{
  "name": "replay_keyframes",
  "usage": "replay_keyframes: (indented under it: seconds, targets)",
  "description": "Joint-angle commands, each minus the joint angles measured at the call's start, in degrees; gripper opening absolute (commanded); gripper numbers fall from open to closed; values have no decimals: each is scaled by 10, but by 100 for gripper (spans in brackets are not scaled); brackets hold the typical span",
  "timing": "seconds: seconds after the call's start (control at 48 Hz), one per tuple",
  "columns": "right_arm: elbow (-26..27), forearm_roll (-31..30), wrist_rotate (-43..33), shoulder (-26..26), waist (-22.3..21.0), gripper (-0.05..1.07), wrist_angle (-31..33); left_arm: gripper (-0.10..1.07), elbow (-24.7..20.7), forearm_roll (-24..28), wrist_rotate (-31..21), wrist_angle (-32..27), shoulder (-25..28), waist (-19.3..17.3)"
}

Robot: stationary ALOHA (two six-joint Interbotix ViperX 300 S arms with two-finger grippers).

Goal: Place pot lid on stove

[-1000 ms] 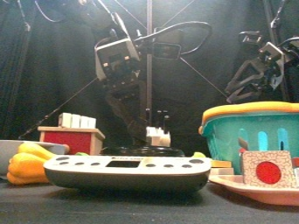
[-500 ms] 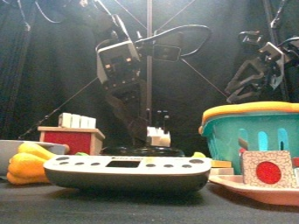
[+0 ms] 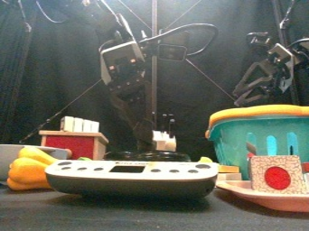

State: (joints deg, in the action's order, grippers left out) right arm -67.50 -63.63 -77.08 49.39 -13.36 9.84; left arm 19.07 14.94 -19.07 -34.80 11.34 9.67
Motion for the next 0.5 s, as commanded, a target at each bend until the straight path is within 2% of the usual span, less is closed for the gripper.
replay_keyframes:
  seconds: [0.0,0.479]
  targets:
    - [5,0,1,-4,-2,91,-3,86,-11,7,-1,4,-24,-2]
    - [5,-1,1,-4,-2,91,-3,86,-8,15,-1,4,-38,-2]
